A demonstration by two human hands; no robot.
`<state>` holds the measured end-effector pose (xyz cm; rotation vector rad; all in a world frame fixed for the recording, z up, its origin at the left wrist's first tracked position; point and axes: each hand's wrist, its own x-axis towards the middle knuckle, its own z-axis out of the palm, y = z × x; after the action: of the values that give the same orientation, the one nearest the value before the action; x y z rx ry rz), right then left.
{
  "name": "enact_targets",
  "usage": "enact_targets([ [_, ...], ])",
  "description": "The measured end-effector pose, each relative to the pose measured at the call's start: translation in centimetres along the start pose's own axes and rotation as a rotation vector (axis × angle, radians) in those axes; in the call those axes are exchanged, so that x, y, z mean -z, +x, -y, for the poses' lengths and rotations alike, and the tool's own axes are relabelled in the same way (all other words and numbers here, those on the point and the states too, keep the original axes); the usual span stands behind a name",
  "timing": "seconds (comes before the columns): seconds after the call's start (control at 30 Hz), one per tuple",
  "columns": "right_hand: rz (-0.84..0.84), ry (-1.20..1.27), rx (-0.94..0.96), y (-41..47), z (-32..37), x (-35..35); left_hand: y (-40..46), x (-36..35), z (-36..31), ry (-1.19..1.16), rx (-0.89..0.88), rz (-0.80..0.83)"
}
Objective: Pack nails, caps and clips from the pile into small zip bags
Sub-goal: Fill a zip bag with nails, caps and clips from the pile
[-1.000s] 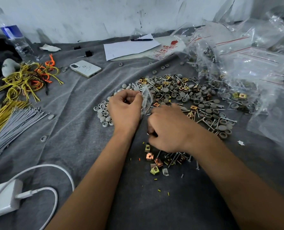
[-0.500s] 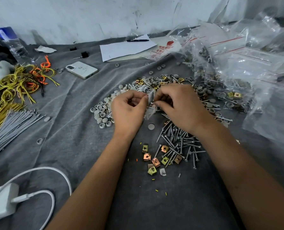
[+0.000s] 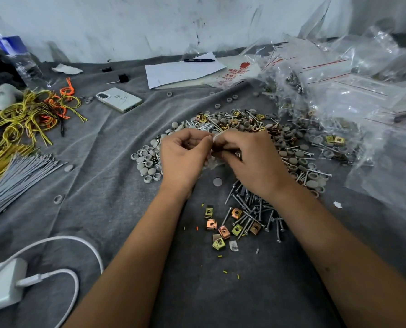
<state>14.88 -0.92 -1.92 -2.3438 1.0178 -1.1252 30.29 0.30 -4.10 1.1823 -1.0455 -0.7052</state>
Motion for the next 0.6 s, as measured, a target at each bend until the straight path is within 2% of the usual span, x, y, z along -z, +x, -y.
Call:
enact_targets([
  [0.1, -0.129, 0.078, 0.004, 0.3, -0.3, 0.8, 0.3, 0.1, 0.2, -0.037, 0.036, -0.061],
  [0.17, -0.121, 0.066, -0.030, 0.5, -0.9, 2.0, 0.5, 0.3, 0.2, -0.051, 0.046, -0.092],
  [0.37, 0.577, -0.036, -0.144, 0.3, -2.4, 3.8, 0.6, 0.4, 0.4, -0.072, 0.087, -0.113],
  [0.43, 0.673, -0.058, -0.164, 0.2, -2.5, 3.4, 0.7, 0.4, 0.4, -0.108, 0.116, -0.118],
  [0.6, 0.720, -0.114, -0.158, 0.2, -2.6, 3.2, 0.9, 0.7, -0.2, -0.280, 0.206, -0.140],
])
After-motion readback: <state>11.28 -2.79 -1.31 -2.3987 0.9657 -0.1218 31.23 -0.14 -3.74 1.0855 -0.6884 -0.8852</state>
